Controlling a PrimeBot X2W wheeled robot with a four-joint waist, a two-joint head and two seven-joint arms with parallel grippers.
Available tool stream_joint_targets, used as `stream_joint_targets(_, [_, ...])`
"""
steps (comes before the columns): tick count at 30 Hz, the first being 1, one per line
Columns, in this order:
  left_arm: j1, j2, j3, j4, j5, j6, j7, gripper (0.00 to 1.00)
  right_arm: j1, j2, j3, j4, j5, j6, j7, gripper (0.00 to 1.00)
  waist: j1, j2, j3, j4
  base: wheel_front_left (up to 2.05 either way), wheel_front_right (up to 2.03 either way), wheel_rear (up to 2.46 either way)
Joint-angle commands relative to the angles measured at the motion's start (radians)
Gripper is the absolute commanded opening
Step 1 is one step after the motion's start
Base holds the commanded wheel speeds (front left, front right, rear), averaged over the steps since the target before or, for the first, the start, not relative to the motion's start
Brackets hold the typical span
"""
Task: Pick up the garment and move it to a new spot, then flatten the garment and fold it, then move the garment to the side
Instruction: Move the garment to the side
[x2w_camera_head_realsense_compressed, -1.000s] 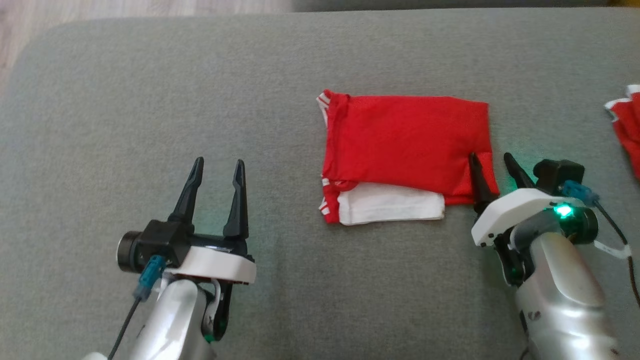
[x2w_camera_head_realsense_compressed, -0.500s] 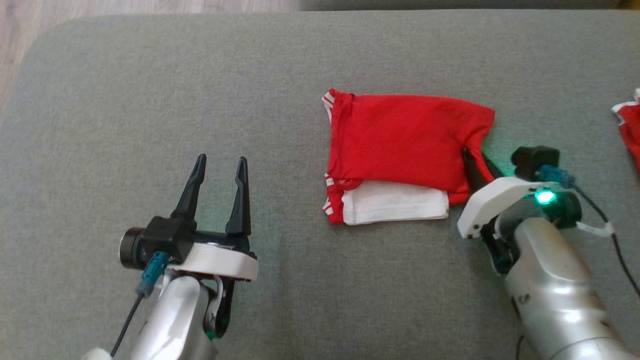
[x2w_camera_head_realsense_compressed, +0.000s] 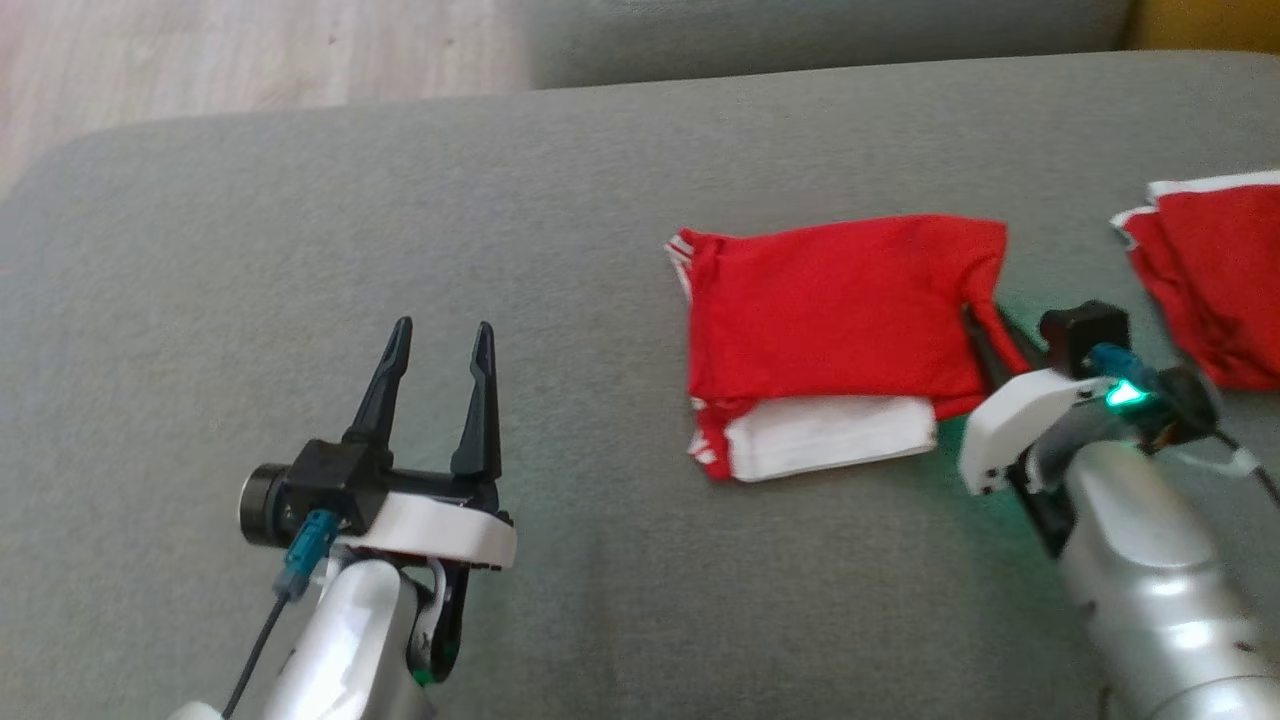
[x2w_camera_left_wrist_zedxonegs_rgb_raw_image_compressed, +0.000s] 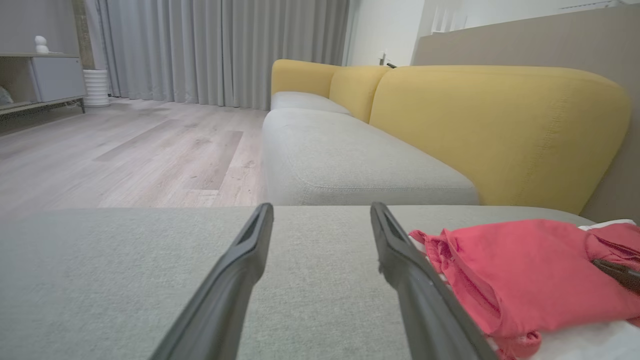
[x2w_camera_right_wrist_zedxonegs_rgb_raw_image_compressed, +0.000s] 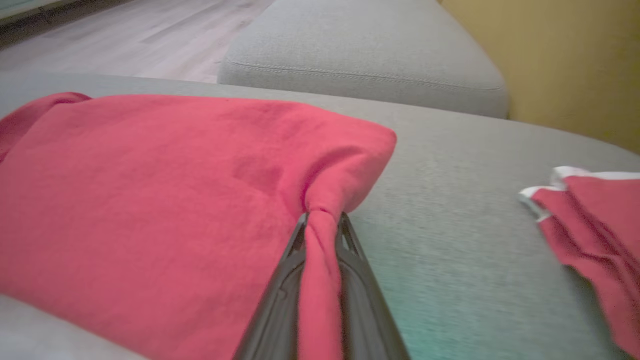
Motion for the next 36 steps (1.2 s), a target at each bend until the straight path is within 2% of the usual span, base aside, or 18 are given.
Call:
stream_joint_targets(1, [-0.015, 0.005, 0.030, -0.032, 0.001, 0.008, -0.010, 1.00, -0.015, -0.030, 0.032, -0.047, -0.019, -0.001, -0.006, 0.00, 0.0000, 0.0000, -0.017, -0.031, 0.00, 0.00, 0.00])
stream_joint_targets(5, [-0.015, 0.005, 0.029, -0.042, 0.002, 0.012, -0.010, 1.00, -0.015, -0.109, 0.075, -0.100, -0.041, -0.001, 0.027, 0.00, 0.0000, 0.0000, -0.012, -0.066, 0.00, 0.00, 0.00])
stream_joint_targets(10, [-0.032, 0.005, 0.028, -0.049, 0.008, 0.010, -0.010, 1.00, -0.035, -0.253, 0.104, -0.183, -0.041, -0.001, 0.081, 0.00, 0.0000, 0.0000, 0.025, -0.096, 0.00, 0.00, 0.00])
stream_joint_targets(13, [-0.047, 0.005, 0.025, -0.051, 0.013, 0.007, -0.010, 1.00, -0.053, -0.340, 0.094, -0.216, -0.038, -0.001, 0.115, 0.00, 0.0000, 0.0000, 0.056, -0.103, 0.00, 0.00, 0.00])
stream_joint_targets(14, [-0.057, 0.005, 0.023, -0.052, 0.015, 0.005, -0.010, 1.00, -0.062, -0.388, 0.069, -0.229, -0.035, -0.001, 0.135, 0.00, 0.0000, 0.0000, 0.077, -0.102, 0.00, 0.00, 0.00])
stream_joint_targets(17, [-0.070, 0.005, 0.024, -0.051, 0.021, 0.001, -0.010, 1.00, -0.074, -0.451, 0.023, -0.230, -0.037, -0.001, 0.152, 0.00, 0.0000, 0.0000, 0.111, -0.095, 0.00, 0.00, 0.00])
stream_joint_targets(21, [-0.088, 0.005, 0.029, -0.049, 0.029, -0.005, -0.010, 1.00, -0.093, -0.509, -0.043, -0.206, -0.055, -0.001, 0.168, 0.00, 0.0000, 0.0000, 0.151, -0.078, 0.00, 0.00, 0.00])
stream_joint_targets(27, [-0.109, 0.005, 0.035, -0.053, 0.033, -0.010, -0.010, 1.00, -0.111, -0.561, -0.137, -0.158, -0.113, -0.001, 0.182, 0.00, 0.0000, 0.0000, 0.194, -0.051, 0.00, 0.00, 0.00])
stream_joint_targets(31, [-0.112, 0.005, 0.043, -0.055, 0.036, -0.012, -0.010, 1.00, -0.115, -0.558, -0.184, -0.140, -0.146, -0.001, 0.178, 0.00, 0.0000, 0.0000, 0.204, -0.043, 0.00, 0.00, 0.00])
stream_joint_targets(32, [-0.111, 0.005, 0.044, -0.055, 0.037, -0.013, -0.010, 1.00, -0.115, -0.555, -0.196, -0.138, -0.154, -0.001, 0.176, 0.35, 0.0000, 0.0000, 0.204, -0.043, 0.00, 0.00, 0.00])
stream_joint_targets(33, [-0.110, 0.005, 0.046, -0.055, 0.037, -0.014, -0.010, 1.00, -0.115, -0.549, -0.211, -0.137, -0.162, -0.001, 0.175, 1.00, 0.0000, 0.0000, 0.204, -0.043, 0.00, 0.00, 0.00])
stream_joint_targets(36, [-0.106, 0.005, 0.049, -0.049, 0.038, -0.014, -0.010, 1.00, -0.112, -0.524, -0.245, -0.136, -0.190, -0.001, 0.174, 1.00, 0.0000, 0.0000, 0.191, -0.048, 0.00, 0.00, 0.00])
